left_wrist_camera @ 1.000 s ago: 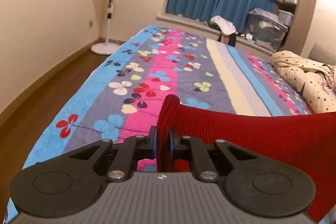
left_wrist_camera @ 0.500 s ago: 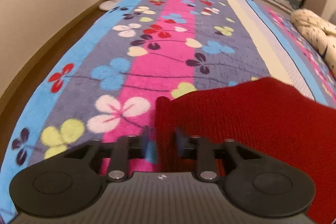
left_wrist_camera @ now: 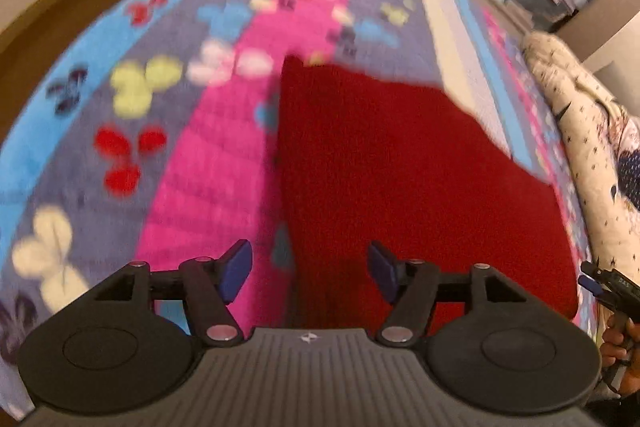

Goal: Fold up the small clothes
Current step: 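Lift the folded edge and fold it toward the collar with both grippers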

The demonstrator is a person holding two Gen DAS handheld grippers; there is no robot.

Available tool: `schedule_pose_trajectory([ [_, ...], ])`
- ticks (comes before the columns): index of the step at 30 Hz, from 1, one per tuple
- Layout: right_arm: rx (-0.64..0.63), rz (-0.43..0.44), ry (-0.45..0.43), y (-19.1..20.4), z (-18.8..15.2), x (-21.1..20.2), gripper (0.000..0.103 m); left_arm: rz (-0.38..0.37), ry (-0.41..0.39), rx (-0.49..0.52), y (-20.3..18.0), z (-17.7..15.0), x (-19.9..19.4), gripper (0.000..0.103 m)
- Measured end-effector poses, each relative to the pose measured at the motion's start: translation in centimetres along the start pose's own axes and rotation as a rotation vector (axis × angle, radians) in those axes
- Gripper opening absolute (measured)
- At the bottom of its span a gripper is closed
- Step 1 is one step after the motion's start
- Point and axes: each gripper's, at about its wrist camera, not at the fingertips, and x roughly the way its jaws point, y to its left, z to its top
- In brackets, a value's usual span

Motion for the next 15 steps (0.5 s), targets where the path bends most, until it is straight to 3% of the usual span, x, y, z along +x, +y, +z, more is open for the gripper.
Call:
schedule_pose_trajectory([
  [3,-0.015,-0.021,0.046,0.6,-1.2,0.1,0.062,-0.019,0.022,-0.002,-0.2,-1.0,0.1,0.065],
  [5,-0.048,-0.021,0.031,1.1,-1.6,-0.4,0.062,-0.016,0.008,0.042,-0.6,-1.3,-0.1,0.055],
  [9,-0.072,-0.001,0.093,1.4,-2.3,0.0,0.061,-0.049,0.025,0.059,-0.5,-1.5,0.0,0.022],
  [11,-0.085,0.01,0.117,1.5,-2.6,0.2,0.057,-0.036,0.005,0.088,-0.8,-1.5,-0.3,0.017],
  [13,-0.106,0.035,0.123,1.7,-2.8,0.1,0.012,-0.046,-0.032,0.123,-1.3,-1.5,-0.8,0.014],
  [15,-0.109,0.055,0.06,1.7,-2.5,-1.2,0.012,-0.081,-0.1,0.132,-1.3,-1.5,-2.2,0.014],
])
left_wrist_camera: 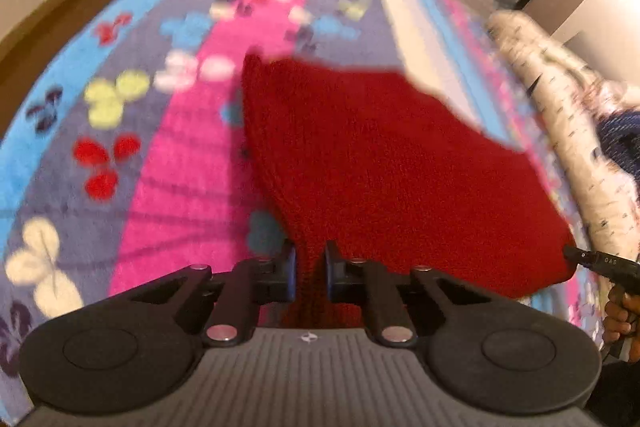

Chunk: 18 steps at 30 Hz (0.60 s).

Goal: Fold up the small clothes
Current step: 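Lift the folded edge and fold it toward the collar with both grippers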

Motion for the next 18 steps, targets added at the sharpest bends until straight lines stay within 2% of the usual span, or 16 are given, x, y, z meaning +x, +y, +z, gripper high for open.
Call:
schedule_pose_trajectory([
  [2,0.101,0.082,-0.081,-1.3,0.5,-1.9,0.012,-0.045,-0.069,-0.027,0.5,0.2,-1.6,0.014],
  [4,0.194,0.133,-0.106,-2.9,0.6,-3.0,0.012,-0.045,-0.085,-0.039,1.0,0.2,-2.2,0.014],
  [6,0.201,0.072,-0.036,-3.6,0.3,-2.0,0.011,-0.001,-0.008,-0.029,1.3,0.0,-0.9,0.014],
  [7,0.189,0.029,0.028,-3.6,0.0,-0.8,0.011,0.038,0.07,-0.024,1.4,-0.3,0.5,0.014],
  [9,0.148,-0.043,0.148,-3.2,-0.8,1.4,0.011,0.099,0.179,0.01,1.1,-0.8,2.7,0.015],
  [10,0.121,-0.059,0.166,-2.7,-0.7,1.8,0.012,0.117,0.194,0.036,0.6,-0.9,3.2,0.015],
  [12,0.089,-0.078,0.156,-1.8,-0.6,1.7,0.012,0.125,0.184,0.041,0.2,-0.7,3.2,0.017],
  [14,0.085,-0.091,0.139,-1.3,-0.6,1.3,0.013,0.132,0.17,0.008,0.4,-0.4,2.9,0.026],
  [15,0.075,-0.097,0.119,-1.0,-0.5,1.0,0.015,0.148,0.145,0.01,0.4,-0.2,2.6,0.033],
  [18,-0.019,-0.143,0.005,0.2,-0.2,-0.7,0.015,0.198,0.018,0.074,-0.5,0.4,1.1,0.035],
])
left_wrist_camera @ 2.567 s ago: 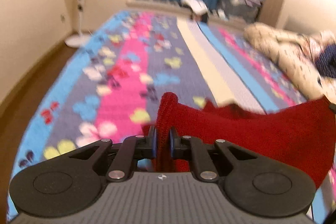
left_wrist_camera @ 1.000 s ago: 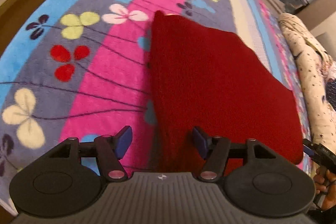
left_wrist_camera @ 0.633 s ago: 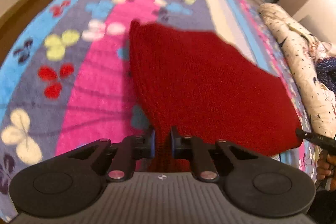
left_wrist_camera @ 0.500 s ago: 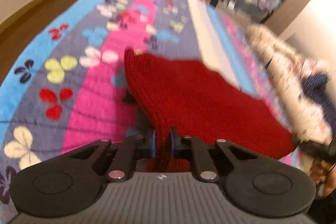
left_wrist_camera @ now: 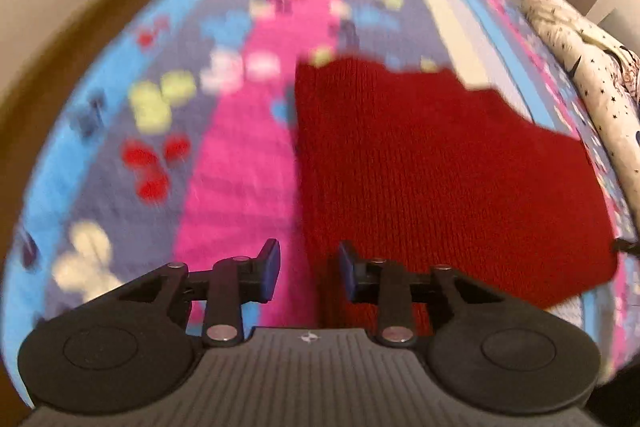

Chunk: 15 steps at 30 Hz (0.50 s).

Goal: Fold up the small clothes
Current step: 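Lift the folded edge and fold it toward the collar with both grippers, then open both grippers and release the folded red sweater onto the bed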

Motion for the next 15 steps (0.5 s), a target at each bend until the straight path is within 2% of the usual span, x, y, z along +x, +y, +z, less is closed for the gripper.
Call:
schedule_pose_trajectory([
  [3,-0.068,-0.014,-0.161,0.6,0.5,-1.8,0.023,-0.041,-0.115,0.062,-1.0,0.2,-1.7,0.035],
  [4,-0.067,0.014,-0.202,0.4,0.7,-2.3,0.026,-0.071,-0.135,0.083,-1.5,0.3,-2.1,0.035],
  [6,-0.056,0.101,-0.229,0.0,0.8,-2.9,0.028,-0.1,-0.14,0.133,-2.3,0.1,-2.1,0.035],
  [8,-0.081,0.152,-0.184,0.2,0.8,-2.2,0.029,-0.096,-0.092,0.197,-3.5,-0.1,-1.3,0.035],
  [9,-0.107,0.139,-0.136,0.5,0.7,-1.5,0.03,-0.083,-0.036,0.224,-3.9,-0.5,-0.3,0.035],
  [11,-0.176,0.063,0.035,1.0,0.0,1.4,0.03,-0.03,0.101,0.273,-4.7,-1.6,1.8,0.033],
  [12,-0.205,0.04,0.107,1.1,-0.5,2.6,0.03,-0.011,0.121,0.294,-5.0,-1.9,2.3,0.033],
  [13,-0.236,0.03,0.122,1.4,-0.7,3.0,0.03,-0.006,0.107,0.313,-5.4,-1.8,2.2,0.034],
  [15,-0.262,0.031,0.078,1.8,-0.4,2.6,0.03,-0.015,0.071,0.31,-5.5,-1.5,1.8,0.035],
])
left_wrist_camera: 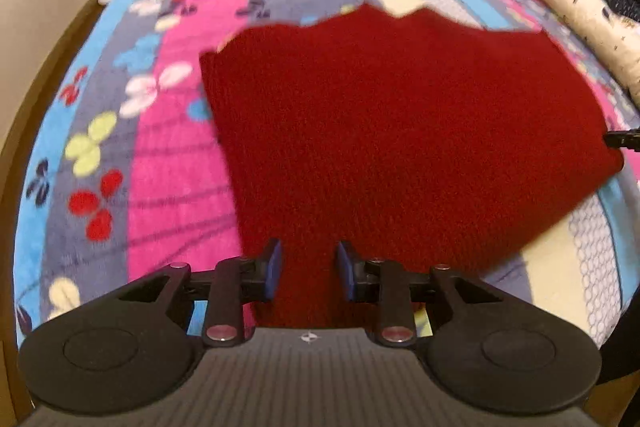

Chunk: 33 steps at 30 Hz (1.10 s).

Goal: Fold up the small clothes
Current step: 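Open both grippers and release the folded red sweater onto the bed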

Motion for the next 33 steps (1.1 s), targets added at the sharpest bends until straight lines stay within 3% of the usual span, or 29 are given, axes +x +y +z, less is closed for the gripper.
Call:
schedule_pose_trajectory([
  [5,0.07,0.006,-0.089,-1.2,0.7,-1.2,0.031,0.009,-0.072,-0.087,1.6,0.7,-0.9,0.035],
  [9,0.084,-0.071,0.006,-1.5,-0.2,0.3,0.04,0.086,0.044,-0.064,1.4,0.1,0.6,0.035],
  [15,0.116,-0.088,-0.095,-1.9,0.2,-1.1,0.042,0.075,-0.092,-0.111,1.7,1.0,-1.5,0.038],
  [18,0.13,-0.105,-0.14,-2.2,0.3,-1.7,0.042,0.099,-0.102,-0.141,2.1,1.3,-1.6,0.038],
  [33,0.153,-0.152,-0.33,-1.7,0.8,-4.2,0.046,0.155,-0.158,-0.192,3.1,1.3,-2.3,0.065],
])
